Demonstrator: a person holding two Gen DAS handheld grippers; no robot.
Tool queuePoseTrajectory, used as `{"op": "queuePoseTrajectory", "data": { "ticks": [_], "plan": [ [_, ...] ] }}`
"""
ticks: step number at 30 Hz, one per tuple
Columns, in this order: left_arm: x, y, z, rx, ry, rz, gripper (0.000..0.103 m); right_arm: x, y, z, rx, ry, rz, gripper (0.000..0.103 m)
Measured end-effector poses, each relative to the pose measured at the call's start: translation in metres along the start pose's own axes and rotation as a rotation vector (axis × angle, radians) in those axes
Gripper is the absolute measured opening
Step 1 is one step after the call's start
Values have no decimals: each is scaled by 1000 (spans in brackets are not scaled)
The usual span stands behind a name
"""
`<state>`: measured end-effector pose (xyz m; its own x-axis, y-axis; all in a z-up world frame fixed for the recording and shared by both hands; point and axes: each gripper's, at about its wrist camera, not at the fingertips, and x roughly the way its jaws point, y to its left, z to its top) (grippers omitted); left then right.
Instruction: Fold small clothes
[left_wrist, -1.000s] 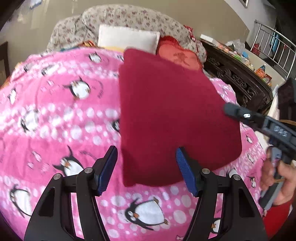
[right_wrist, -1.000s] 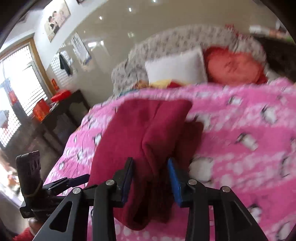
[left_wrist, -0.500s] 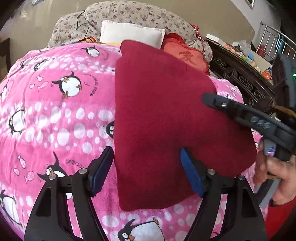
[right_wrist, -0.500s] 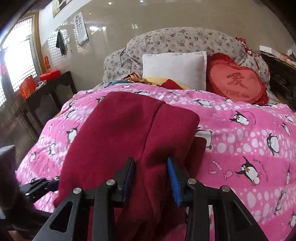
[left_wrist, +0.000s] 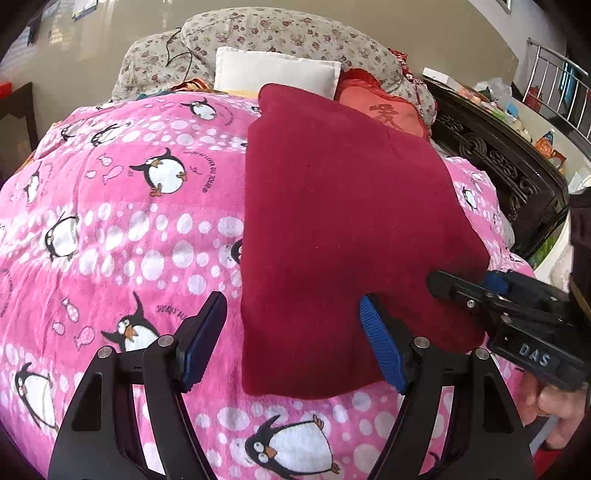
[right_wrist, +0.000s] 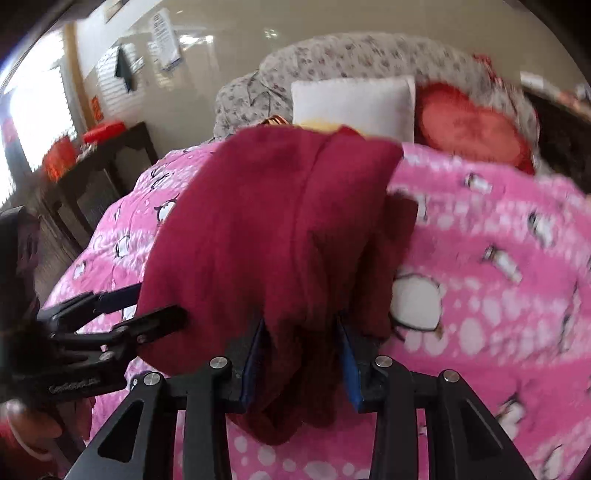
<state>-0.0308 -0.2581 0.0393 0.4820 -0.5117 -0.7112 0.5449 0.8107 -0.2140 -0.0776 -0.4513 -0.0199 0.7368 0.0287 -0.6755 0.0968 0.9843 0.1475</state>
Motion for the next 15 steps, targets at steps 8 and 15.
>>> {"op": "queuePoseTrajectory", "data": {
  "ticks": [8, 15],
  "plan": [
    [-13, 5, 1, -10, -29, 8, 75, -35, -9, 3, 103, -97, 89, 52],
    [-10, 22, 15, -92, -2, -139, 76, -25, -39, 14, 243, -141, 102, 79]
  ]
}}
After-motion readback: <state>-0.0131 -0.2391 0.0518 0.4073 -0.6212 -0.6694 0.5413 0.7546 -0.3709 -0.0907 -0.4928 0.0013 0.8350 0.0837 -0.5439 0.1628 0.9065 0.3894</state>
